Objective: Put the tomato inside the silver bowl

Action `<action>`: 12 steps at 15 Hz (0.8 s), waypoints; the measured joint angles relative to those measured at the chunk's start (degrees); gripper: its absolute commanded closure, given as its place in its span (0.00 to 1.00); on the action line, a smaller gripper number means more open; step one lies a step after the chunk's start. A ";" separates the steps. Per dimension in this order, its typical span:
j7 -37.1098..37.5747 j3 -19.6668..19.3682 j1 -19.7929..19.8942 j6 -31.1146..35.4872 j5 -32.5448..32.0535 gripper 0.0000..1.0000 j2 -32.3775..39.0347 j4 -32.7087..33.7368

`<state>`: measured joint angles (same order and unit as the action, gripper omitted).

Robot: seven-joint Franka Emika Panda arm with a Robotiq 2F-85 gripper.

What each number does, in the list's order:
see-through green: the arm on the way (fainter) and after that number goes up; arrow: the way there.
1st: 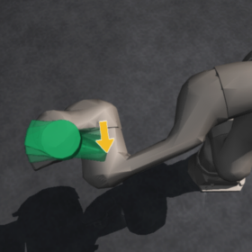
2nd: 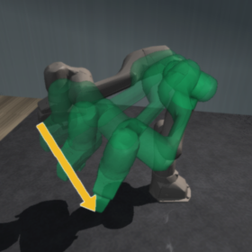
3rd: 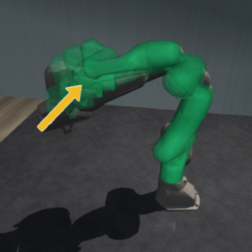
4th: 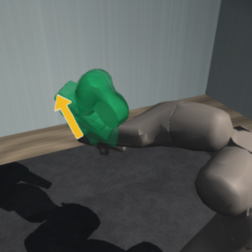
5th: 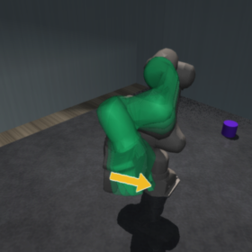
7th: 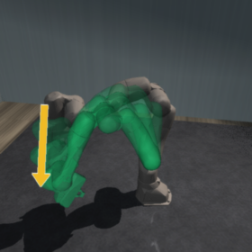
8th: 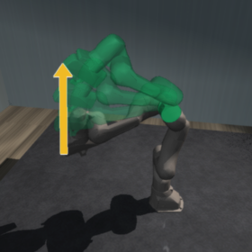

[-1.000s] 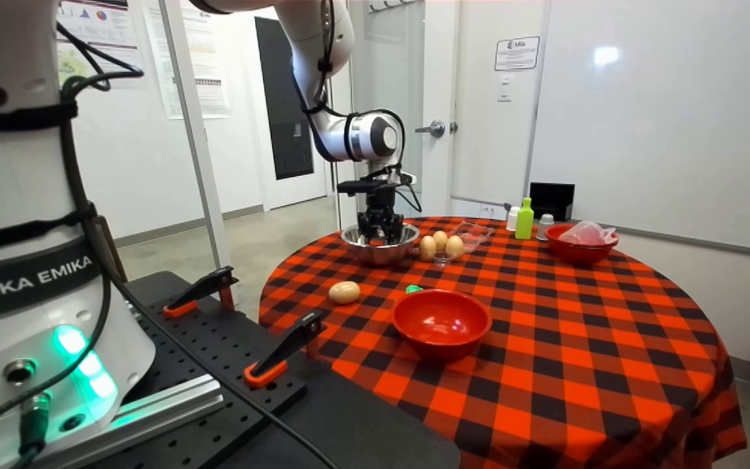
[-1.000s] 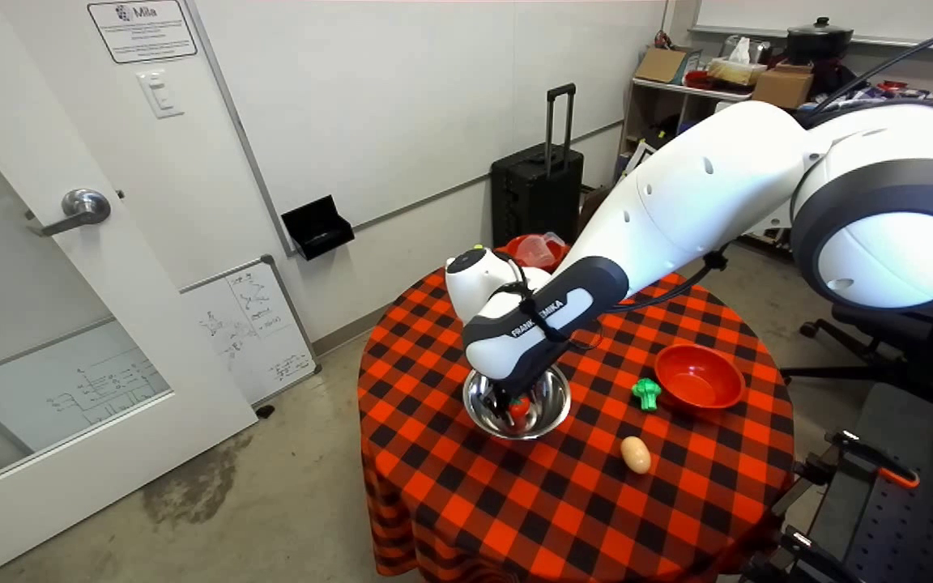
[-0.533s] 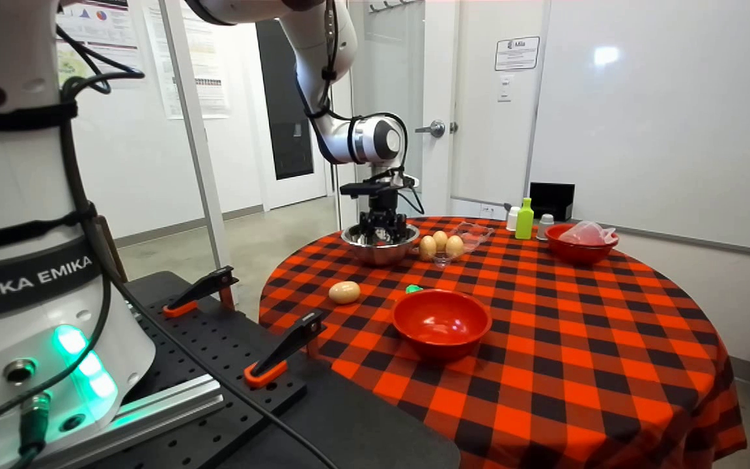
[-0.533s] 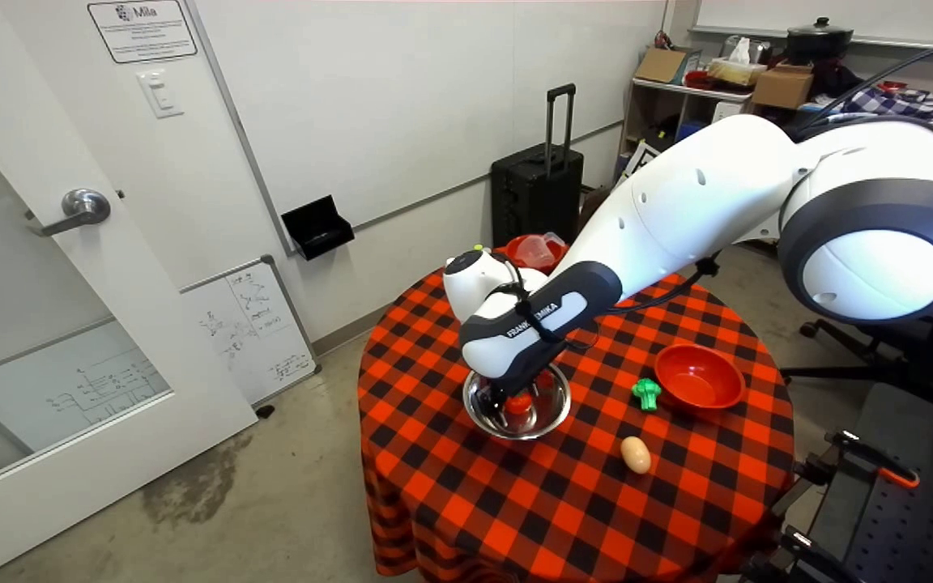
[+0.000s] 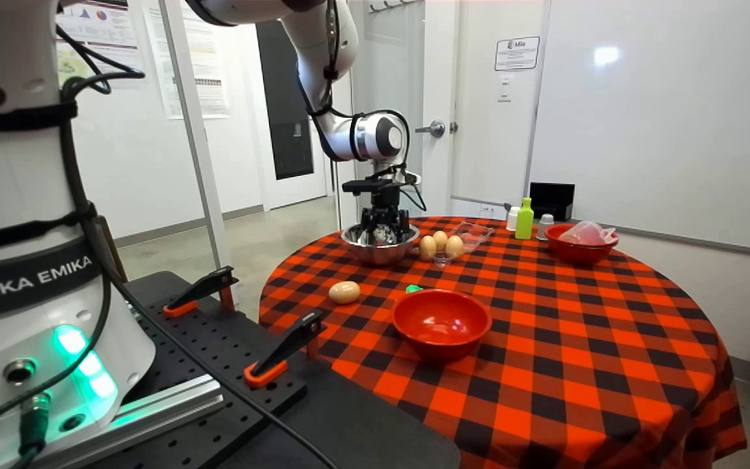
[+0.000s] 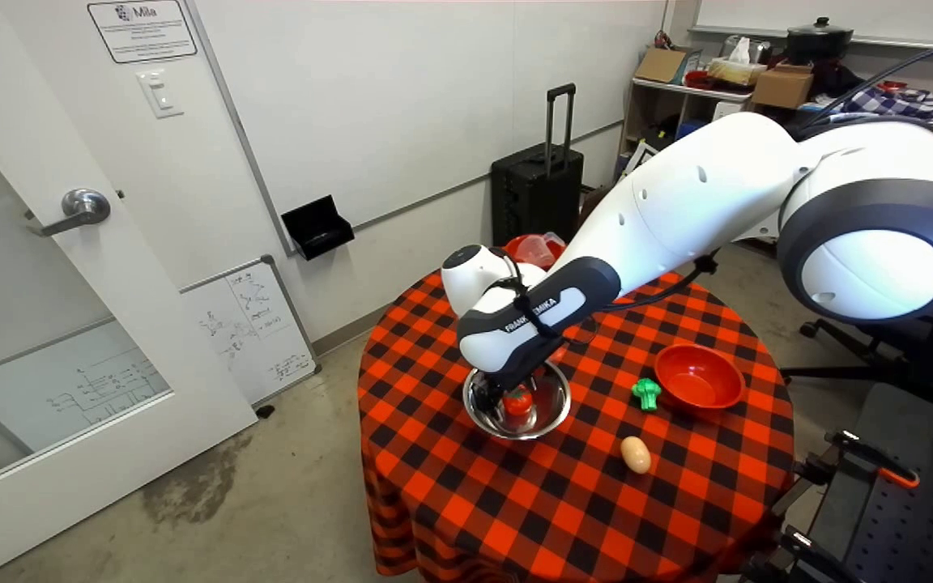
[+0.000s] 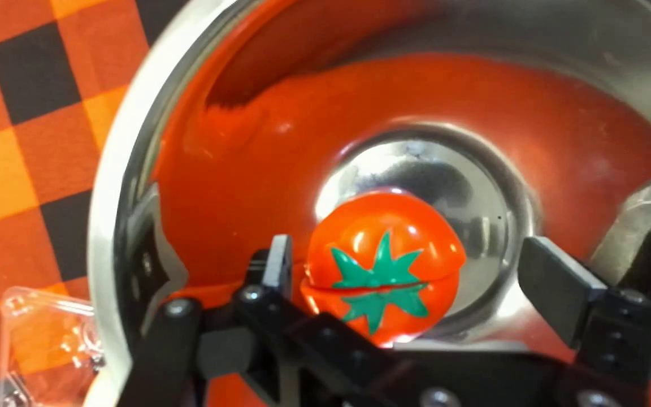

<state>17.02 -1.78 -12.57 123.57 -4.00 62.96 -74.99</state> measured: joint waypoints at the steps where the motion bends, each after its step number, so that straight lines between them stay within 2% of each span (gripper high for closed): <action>1: 0.00 -0.02 0.00 0.03 0.00 0.00 -0.29 0.00; 6: 0.03 -0.27 -0.20 1.11 -0.03 0.00 -4.20 -2.14; 12: 0.02 -0.29 -1.05 1.82 -0.05 0.00 -13.13 -10.67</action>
<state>17.04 -2.06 -13.63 125.39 -4.05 49.83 -85.66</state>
